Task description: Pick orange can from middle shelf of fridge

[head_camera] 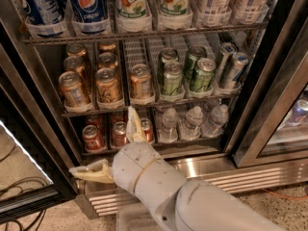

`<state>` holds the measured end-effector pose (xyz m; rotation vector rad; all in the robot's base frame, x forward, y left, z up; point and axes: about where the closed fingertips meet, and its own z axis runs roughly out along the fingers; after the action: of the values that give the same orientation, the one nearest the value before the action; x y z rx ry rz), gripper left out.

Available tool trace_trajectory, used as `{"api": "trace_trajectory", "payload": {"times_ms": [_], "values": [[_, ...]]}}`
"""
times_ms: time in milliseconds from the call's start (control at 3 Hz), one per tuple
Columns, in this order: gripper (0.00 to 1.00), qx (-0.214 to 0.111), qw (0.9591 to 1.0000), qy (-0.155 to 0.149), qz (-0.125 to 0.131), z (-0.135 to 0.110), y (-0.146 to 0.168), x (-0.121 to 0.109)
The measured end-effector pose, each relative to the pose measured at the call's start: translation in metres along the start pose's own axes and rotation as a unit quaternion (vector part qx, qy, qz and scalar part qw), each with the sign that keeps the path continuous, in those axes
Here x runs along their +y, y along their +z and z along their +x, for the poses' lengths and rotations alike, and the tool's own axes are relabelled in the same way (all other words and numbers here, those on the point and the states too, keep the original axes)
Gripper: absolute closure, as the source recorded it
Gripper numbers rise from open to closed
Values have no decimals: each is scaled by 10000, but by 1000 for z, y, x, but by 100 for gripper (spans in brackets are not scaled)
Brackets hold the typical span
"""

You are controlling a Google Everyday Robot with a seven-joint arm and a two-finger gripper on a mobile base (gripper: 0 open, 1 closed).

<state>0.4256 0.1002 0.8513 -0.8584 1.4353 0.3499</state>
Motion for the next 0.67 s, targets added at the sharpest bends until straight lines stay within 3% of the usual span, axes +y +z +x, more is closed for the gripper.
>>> {"api": "trace_trajectory", "payload": {"times_ms": [667], "values": [[0,-508,9956,761,-217,-20,18,9]]}}
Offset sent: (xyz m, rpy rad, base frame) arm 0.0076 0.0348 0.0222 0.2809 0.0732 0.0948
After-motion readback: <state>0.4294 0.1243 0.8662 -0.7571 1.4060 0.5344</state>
